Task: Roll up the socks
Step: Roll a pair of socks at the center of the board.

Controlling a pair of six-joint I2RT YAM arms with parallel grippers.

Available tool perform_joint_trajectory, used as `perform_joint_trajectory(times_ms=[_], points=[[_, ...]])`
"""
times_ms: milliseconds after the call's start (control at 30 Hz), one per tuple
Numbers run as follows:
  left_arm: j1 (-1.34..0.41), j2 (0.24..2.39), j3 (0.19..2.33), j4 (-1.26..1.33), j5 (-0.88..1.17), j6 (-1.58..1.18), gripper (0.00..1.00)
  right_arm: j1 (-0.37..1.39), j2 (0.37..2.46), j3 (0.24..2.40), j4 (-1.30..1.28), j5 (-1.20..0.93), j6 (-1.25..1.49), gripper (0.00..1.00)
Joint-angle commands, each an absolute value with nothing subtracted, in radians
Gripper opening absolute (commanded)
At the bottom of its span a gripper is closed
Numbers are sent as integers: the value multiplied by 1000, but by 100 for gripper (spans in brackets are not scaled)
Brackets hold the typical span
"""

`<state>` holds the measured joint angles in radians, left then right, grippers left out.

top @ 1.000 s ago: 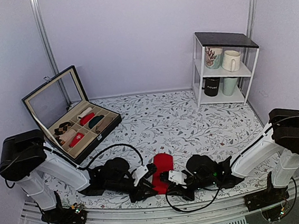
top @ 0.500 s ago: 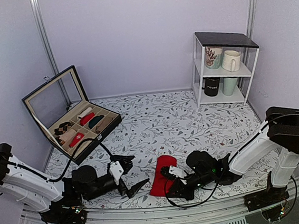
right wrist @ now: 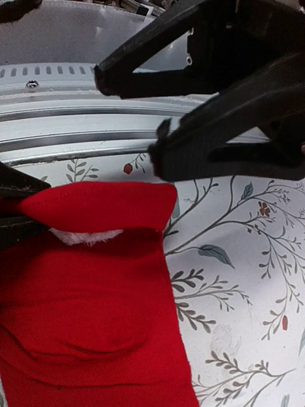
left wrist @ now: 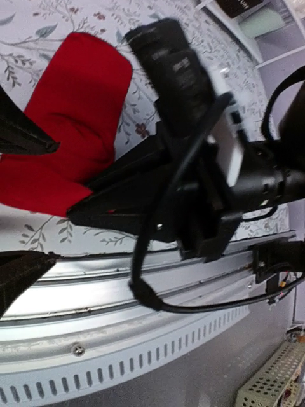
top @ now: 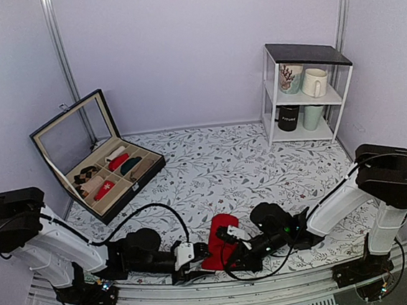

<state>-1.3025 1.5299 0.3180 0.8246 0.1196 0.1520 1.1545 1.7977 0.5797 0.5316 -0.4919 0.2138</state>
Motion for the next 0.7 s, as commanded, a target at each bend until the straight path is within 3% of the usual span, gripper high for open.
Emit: perform_joint_trajectory(times_ms=[0, 133, 500, 667], points=[[-1311, 1564, 309, 788, 180, 81, 53, 1149, 1861, 548, 369, -497, 233, 7], [-1312, 1589, 285, 848, 134, 77, 57, 1148, 1858, 540, 371, -501, 233, 7], [-1311, 1712, 293, 959, 33, 89, 56, 1146, 1856, 533, 370, -503, 232, 7], [-1311, 1716, 306, 958, 51, 97, 49, 1145, 1860, 535, 369, -504, 233, 7]])
